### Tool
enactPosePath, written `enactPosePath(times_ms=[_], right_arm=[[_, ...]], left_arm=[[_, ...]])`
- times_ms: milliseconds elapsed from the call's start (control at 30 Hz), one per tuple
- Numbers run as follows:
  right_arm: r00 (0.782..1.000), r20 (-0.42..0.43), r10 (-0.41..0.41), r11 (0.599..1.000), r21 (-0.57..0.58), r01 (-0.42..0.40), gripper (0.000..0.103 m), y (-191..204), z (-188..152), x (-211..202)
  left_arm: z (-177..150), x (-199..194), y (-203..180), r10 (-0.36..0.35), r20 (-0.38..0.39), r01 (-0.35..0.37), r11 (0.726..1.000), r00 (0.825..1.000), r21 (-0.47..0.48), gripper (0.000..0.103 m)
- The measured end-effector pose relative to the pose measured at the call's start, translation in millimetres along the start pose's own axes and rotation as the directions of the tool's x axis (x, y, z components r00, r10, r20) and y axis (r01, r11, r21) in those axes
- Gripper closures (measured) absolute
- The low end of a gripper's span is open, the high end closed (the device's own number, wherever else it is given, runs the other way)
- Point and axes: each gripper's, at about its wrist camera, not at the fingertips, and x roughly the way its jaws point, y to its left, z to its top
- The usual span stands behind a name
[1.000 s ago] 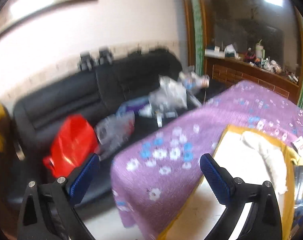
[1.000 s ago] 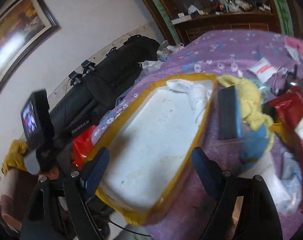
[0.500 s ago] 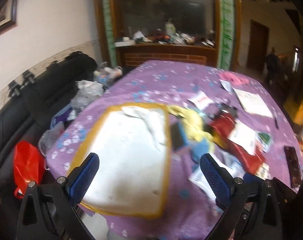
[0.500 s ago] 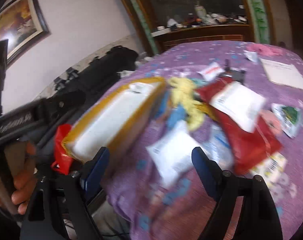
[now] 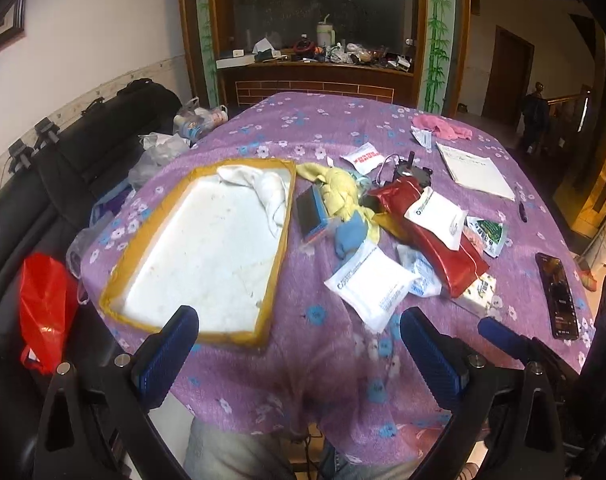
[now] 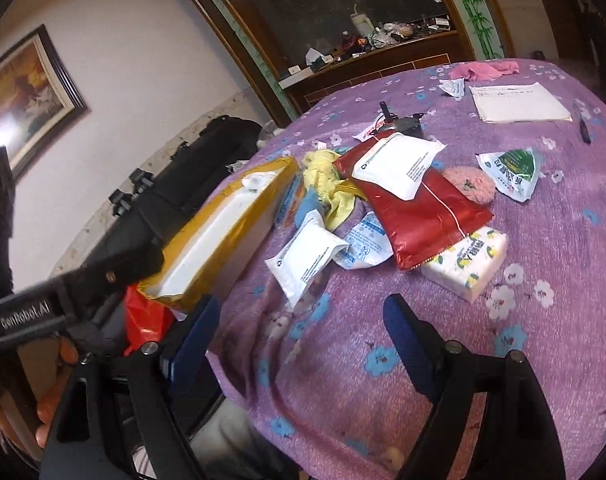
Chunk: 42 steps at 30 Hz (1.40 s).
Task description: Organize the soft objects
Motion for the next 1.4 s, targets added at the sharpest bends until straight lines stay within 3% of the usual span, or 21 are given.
enactPosePath(times_ms=[200, 500, 800, 967, 1167, 1333, 1400], right_arm=[[1.0, 0.01, 0.016, 1.0, -0.016, -0.016, 0.02, -4, -1, -10], [0.999, 0.002, 0.055, 0.998, -0.015, -0.055, 0.02, -26, 5, -1], [0.995, -0.048, 0.083, 0.995, -0.05, -0.085, 0.02, -39, 31, 14], [0.996, -0.069, 0.056, 0.998, -0.034, -0.058, 0.02, -37, 41, 16], [0.998, -0.066, 0.02, 0.999, -0.039, -0.023, 0.02, -28, 39, 32], [0.999, -0.038, -0.023, 1.0, 0.017, 0.023, 0.02, -14, 34, 43], [0.997, -0.023, -0.073, 0.997, -0.005, 0.073, 0.02, -1, 36, 48]], left_arm=[[3, 7, -10, -0.014, -0.005, 0.014, 1.0, 1.0, -0.013, 0.001], [36, 63, -36, -0.029, -0.067, 0.03, 0.999, 0.997, 0.018, 0.001], [40, 109, -31, -0.143, -0.159, 0.134, 0.989, 0.977, -0.068, 0.001], [46, 122, -29, -0.202, -0.146, 0.186, 0.976, 0.968, -0.112, 0.001], [42, 116, -13, -0.248, -0.12, 0.239, 0.967, 0.961, -0.086, 0.001], [41, 97, 22, -0.362, -0.067, 0.356, 0.93, 0.93, -0.09, 0.002], [45, 88, 39, -0.427, -0.018, 0.423, 0.899, 0.904, -0.118, 0.002]])
